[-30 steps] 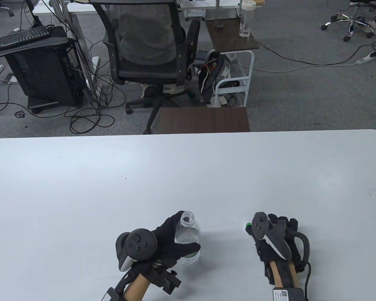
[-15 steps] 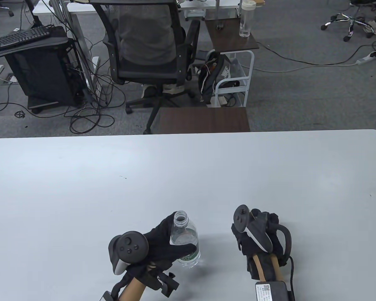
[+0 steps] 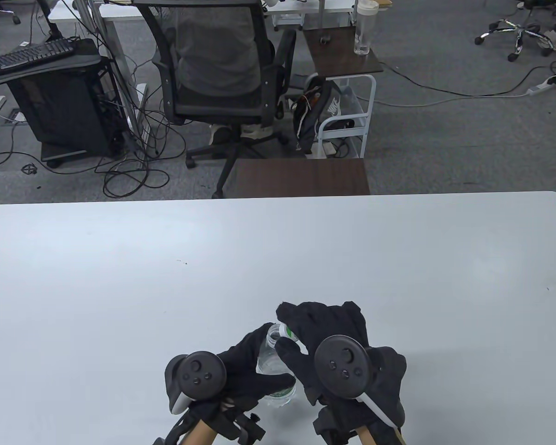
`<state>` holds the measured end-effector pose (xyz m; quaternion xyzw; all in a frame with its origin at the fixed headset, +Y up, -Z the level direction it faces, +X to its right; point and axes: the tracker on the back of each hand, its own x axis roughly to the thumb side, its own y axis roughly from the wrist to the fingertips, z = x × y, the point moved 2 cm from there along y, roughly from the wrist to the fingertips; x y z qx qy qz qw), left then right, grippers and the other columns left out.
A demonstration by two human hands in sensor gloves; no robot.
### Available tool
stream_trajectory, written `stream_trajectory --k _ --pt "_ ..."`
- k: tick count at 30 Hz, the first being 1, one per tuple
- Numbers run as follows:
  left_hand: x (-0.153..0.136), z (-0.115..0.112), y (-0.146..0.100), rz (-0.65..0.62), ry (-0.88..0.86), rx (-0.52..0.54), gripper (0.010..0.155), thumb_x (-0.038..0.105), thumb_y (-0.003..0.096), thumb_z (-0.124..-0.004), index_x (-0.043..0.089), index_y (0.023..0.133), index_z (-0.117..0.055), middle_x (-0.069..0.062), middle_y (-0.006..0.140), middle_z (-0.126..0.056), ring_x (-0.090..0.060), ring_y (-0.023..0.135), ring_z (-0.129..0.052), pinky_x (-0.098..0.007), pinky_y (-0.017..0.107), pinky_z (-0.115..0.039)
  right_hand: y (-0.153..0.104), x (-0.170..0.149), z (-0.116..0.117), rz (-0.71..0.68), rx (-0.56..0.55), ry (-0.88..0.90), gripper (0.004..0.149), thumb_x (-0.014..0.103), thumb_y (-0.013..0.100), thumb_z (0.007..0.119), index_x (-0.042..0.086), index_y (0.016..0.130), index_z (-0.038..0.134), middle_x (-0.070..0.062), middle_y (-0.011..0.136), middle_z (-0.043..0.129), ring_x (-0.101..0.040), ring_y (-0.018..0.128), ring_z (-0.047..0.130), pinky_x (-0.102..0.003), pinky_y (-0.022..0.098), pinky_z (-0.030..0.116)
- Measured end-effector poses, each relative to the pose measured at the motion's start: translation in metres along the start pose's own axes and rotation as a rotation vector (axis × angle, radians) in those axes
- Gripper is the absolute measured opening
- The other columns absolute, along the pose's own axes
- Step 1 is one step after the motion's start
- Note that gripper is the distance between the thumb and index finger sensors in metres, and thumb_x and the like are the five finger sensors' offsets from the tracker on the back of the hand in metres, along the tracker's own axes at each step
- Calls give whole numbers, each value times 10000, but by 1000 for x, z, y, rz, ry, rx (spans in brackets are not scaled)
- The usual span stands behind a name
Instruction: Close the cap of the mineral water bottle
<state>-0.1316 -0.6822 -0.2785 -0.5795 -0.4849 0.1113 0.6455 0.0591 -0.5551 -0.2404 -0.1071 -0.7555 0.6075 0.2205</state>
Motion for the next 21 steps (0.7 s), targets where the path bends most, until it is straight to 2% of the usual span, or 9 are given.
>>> stream_trajectory --k 6,13,17,21 --pt "-1 -3 1 -1 1 -13 916 606 426 -959 152 1107 -547 -176 1012 -738 -439 840 -915 -621 643 -683 4 -4 13 -68 70 104 515 528 496 816 487 994 689 92 1108 713 -171 964 770 -620 875 402" --pt "0 -2 0 -13 -21 -11 918 605 426 -960 155 1110 -545 -172 1012 -742 -433 839 -918 -614 645 -686 3 -1 8 -80 95 104 512 487 514 801 470 1008 667 74 1131 688 -183 984 753 -624 876 390" --pt "1 -1 -1 -18 -27 -3 918 604 425 -960 155 1110 -544 -172 1013 -741 -432 839 -919 -612 643 -689 2 2 9 -73 83 102 526 496 511 799 472 1015 650 70 1125 684 -179 977 752 -622 874 393" --pt "0 1 -1 -20 -27 4 919 604 425 -960 155 1111 -544 -172 1012 -742 -433 837 -919 -614 640 -689 3 2 10 -37 51 62 544 570 487 795 480 1005 658 98 1086 704 -168 949 764 -616 872 399"
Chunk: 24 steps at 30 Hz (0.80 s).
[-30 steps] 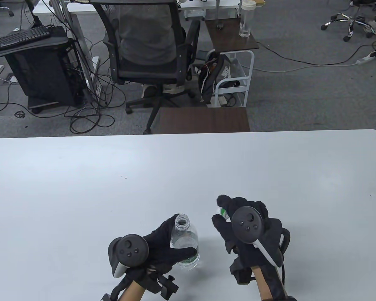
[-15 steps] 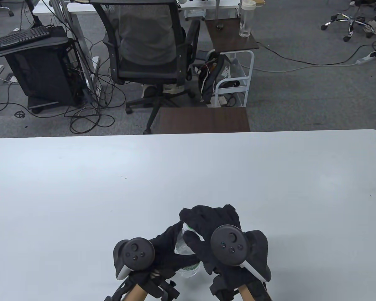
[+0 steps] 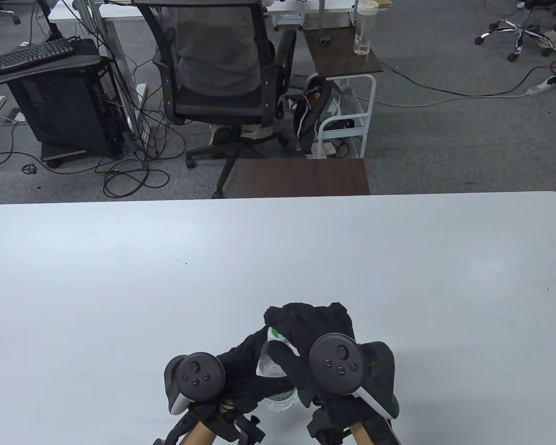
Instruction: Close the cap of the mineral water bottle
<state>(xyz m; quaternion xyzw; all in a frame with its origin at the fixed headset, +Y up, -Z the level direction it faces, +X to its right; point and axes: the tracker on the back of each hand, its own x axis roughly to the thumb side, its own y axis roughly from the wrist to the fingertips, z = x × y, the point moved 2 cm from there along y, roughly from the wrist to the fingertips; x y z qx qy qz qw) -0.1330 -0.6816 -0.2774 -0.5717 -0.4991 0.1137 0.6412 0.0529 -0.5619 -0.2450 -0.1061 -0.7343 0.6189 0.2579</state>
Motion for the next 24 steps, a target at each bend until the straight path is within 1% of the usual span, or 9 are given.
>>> stream_trajectory --k 2,4,5,9,13,17,20,21,24 --pt "0 1 0 3 4 0 920 601 425 -961 155 1111 -542 -173 1014 -739 -435 839 -917 -615 643 -686 1 -2 1 10 -5 8 558 605 478 783 474 1006 660 103 1075 710 -170 943 768 -613 868 410" --pt "0 1 0 6 8 3 918 601 427 -960 154 1111 -542 -174 1012 -740 -436 837 -918 -615 641 -687 0 -3 3 -8 -2 29 668 697 443 742 445 1047 609 72 1120 678 -190 982 747 -612 865 413" --pt "0 1 0 7 8 3 919 600 425 -961 153 1111 -543 -173 1012 -741 -436 836 -918 -615 642 -686 0 -4 3 -16 2 46 681 706 445 731 434 1056 600 53 1145 661 -205 1011 731 -614 863 416" --pt "-1 3 0 10 3 7 917 601 427 -960 154 1110 -542 -173 1012 -741 -434 836 -919 -616 641 -686 2 -5 5 -36 33 73 613 613 501 725 431 1068 578 74 1207 595 -219 1107 676 -616 864 416" --pt "0 4 0 5 2 7 919 598 425 -962 154 1111 -542 -173 1013 -740 -436 836 -919 -616 642 -685 3 -6 9 -56 59 120 538 519 526 746 451 1043 612 115 1151 686 -172 1071 739 -614 863 434" --pt "0 3 -1 5 4 5 919 600 425 -961 156 1111 -541 -173 1012 -740 -434 835 -921 -615 642 -686 3 -6 10 -28 13 79 545 556 502 779 477 1019 627 112 1084 723 -152 973 773 -613 865 426" --pt "0 3 -1 9 7 13 919 599 424 -963 158 1112 -543 -170 1011 -743 -433 834 -921 -615 641 -688 2 -9 10 3 -69 7 653 659 420 800 450 1018 641 120 1034 752 -139 912 803 -608 860 448" --pt "-1 3 -1 11 0 14 919 600 423 -963 159 1112 -545 -171 1011 -743 -433 834 -922 -616 640 -688 1 -11 10 -6 -72 27 710 709 393 781 441 1032 628 111 1053 742 -148 929 794 -607 859 452" --pt "-2 4 -1 12 6 11 919 598 423 -964 158 1112 -545 -171 1010 -744 -434 833 -920 -616 640 -687 3 -16 15 -66 0 131 680 663 463 737 425 1078 571 103 1175 638 -188 1078 712 -618 858 447"
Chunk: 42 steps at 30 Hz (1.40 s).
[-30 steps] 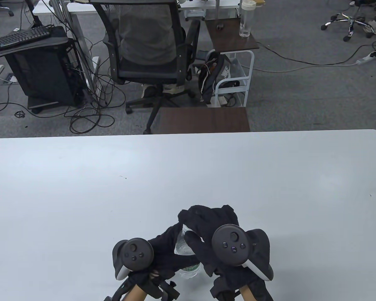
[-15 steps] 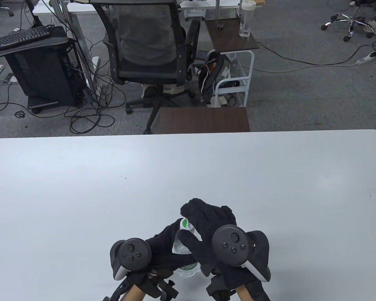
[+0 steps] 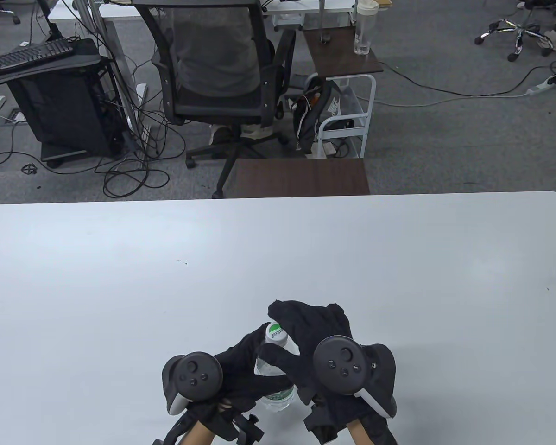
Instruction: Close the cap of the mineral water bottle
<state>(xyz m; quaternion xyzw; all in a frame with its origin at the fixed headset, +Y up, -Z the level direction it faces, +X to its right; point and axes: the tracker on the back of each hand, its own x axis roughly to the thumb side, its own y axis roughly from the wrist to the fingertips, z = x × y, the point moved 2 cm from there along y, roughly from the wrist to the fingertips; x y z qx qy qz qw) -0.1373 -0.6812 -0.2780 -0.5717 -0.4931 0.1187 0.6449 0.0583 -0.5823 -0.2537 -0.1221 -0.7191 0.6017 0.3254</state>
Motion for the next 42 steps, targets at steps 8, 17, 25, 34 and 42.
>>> stream_trajectory --k 8,17,25,34,42 --pt "-1 1 -1 12 54 26 924 603 416 -965 152 1106 -549 -169 993 -753 -422 804 -936 -616 633 -690 9 -21 13 48 16 203 565 560 473 836 467 1002 659 182 1053 796 -73 928 828 -580 882 447" --pt "-10 0 6 -31 -77 -40 919 587 409 -978 185 1114 -546 -145 1017 -738 -420 834 -916 -620 651 -672 9 -35 18 -3 41 286 598 663 458 797 510 1012 633 226 1099 727 -39 993 776 -560 887 459" --pt "-4 -3 6 -42 -70 -105 917 562 413 -987 206 1123 -528 -137 1044 -710 -427 873 -881 -637 673 -637 9 -42 30 -141 241 516 636 494 560 717 420 1124 432 125 1201 601 -186 1150 611 -606 885 390" --pt "3 -1 4 -35 -48 -65 920 570 412 -984 195 1121 -533 -144 1030 -716 -430 850 -886 -642 666 -633 -4 -41 20 -31 -75 360 623 610 459 825 464 1025 611 189 1038 810 -58 908 824 -557 873 470" --pt "0 -4 5 -105 -123 -180 916 561 421 -981 204 1130 -523 -134 1052 -704 -429 879 -872 -643 680 -626 2 -44 34 -189 224 597 627 569 544 679 439 1116 459 120 1218 569 -191 1166 576 -605 887 372"
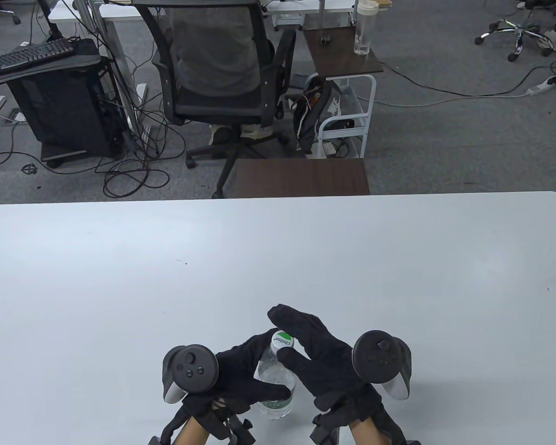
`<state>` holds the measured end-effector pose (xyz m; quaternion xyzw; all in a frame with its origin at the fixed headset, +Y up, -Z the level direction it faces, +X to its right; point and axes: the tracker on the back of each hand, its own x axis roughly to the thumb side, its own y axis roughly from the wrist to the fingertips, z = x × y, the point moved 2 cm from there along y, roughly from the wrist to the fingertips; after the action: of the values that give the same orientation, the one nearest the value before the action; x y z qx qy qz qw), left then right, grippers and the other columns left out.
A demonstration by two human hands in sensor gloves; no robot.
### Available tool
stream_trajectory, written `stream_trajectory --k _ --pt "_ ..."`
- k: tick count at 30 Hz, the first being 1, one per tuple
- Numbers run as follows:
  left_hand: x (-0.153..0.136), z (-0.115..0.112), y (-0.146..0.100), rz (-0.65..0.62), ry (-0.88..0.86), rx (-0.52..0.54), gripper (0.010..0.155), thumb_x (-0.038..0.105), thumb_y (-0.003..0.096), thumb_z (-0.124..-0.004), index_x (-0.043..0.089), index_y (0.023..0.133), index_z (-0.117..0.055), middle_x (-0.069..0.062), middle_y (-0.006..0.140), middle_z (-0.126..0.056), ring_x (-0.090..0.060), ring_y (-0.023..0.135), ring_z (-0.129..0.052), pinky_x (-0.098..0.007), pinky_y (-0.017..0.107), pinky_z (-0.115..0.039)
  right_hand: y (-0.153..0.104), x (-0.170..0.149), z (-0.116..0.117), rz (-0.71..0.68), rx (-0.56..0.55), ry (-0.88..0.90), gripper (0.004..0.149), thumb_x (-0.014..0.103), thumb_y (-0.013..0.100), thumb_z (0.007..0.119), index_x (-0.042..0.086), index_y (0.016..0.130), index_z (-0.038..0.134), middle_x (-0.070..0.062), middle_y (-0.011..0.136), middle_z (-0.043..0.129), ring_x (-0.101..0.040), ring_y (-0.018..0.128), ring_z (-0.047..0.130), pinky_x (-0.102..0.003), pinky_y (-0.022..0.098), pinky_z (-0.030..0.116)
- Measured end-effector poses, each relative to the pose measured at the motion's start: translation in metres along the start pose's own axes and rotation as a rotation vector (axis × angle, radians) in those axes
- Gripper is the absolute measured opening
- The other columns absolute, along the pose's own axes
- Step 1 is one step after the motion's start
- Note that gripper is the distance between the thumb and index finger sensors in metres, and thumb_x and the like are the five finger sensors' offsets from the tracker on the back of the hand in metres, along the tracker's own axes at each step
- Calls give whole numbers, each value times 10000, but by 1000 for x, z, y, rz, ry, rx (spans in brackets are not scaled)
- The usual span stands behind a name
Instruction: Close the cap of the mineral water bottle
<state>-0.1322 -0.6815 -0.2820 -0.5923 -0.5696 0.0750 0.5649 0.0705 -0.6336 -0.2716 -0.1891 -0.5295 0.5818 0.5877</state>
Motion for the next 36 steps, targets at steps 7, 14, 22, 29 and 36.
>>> stream_trajectory --k 7,14,22,29,36 --pt "4 2 -1 28 70 70 913 560 413 -988 183 1119 -548 -145 1028 -721 -431 851 -887 -648 683 -602 -3 7 -6 29 -122 -150 607 546 518 709 439 1084 519 181 1132 730 -91 986 711 -581 890 388" --pt "5 0 -2 82 104 138 917 566 407 -987 167 1113 -559 -152 1012 -730 -428 832 -897 -644 675 -612 -13 14 -4 78 -408 -329 608 609 467 779 428 1025 620 178 1028 831 -58 827 818 -524 866 491" --pt "0 3 -2 -36 -28 -17 906 560 415 -984 192 1120 -550 -133 1036 -716 -420 866 -880 -646 690 -608 -5 6 3 3 -81 -109 568 571 520 715 506 1063 562 183 1143 701 -137 1103 637 -591 866 435" --pt "2 3 -4 83 89 109 894 538 405 -1002 180 1102 -573 -149 1014 -727 -435 848 -882 -659 682 -589 -8 10 3 43 -226 -257 608 515 510 706 414 1085 536 159 1127 749 -111 934 712 -562 873 429" --pt "6 -2 -4 149 188 199 891 557 414 -980 177 1102 -562 -148 1015 -720 -425 840 -892 -643 679 -614 -14 10 7 55 -404 -390 613 561 507 691 410 1074 512 167 1092 772 -71 860 767 -496 874 503"
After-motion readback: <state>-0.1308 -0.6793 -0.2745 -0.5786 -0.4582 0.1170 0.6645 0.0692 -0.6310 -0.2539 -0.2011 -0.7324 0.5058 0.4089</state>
